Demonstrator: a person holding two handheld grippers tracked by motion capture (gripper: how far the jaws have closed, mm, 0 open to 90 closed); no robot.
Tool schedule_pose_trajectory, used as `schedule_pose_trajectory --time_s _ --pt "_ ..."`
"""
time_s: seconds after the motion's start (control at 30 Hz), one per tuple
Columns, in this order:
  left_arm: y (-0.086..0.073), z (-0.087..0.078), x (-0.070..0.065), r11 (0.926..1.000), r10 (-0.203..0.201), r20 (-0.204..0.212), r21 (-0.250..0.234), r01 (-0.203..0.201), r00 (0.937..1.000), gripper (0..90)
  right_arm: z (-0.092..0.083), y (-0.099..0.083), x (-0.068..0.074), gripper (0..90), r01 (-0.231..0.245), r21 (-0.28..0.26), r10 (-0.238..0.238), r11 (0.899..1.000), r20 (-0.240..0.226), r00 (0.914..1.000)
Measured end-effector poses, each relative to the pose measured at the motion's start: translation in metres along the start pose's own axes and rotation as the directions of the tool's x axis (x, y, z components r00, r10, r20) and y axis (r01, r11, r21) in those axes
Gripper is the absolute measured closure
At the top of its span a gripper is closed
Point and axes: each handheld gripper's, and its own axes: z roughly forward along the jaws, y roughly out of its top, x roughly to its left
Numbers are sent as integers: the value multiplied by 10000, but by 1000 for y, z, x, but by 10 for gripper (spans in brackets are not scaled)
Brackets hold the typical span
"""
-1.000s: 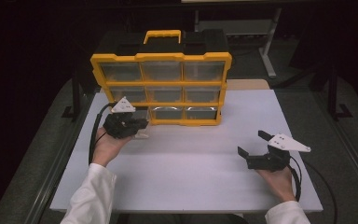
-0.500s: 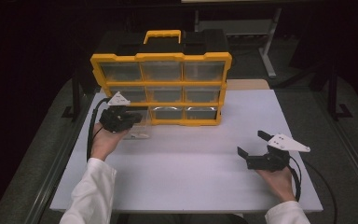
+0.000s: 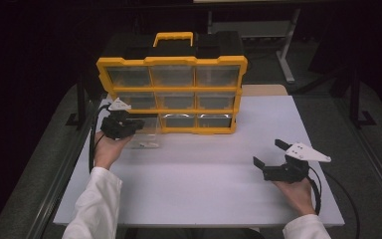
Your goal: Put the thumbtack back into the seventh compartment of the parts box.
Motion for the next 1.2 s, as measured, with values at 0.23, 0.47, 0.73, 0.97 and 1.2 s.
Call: schedule_pose_trajectory --time_s 0.23,0.47,0.73,0.97,1.2 --pt "-2 -1 2 9997 -216 334 -99 219 9992 580 0 0 0 0 4 4 -4 10000 -1 10000" --pt "-8 -6 2 9930 -661 1053 -903 757 9922 336 0 0 0 0 -4 14 4 10000 -13 10000" --pt "-17 -10 1 9792 -1088 1040 -1602 1246 9886 9 0 0 0 0 1 32 -1 10000 -8 10000" --pt "-27 -19 -4 9626 -1040 922 -2411 1235 9903 0 -1 0 0 0 -14 -2 14 10000 3 10000" --pt "-41 -32 -8 9299 -1277 745 -3377 1455 9890 0 0 0 0 0 7 2 -7 10000 2 10000"
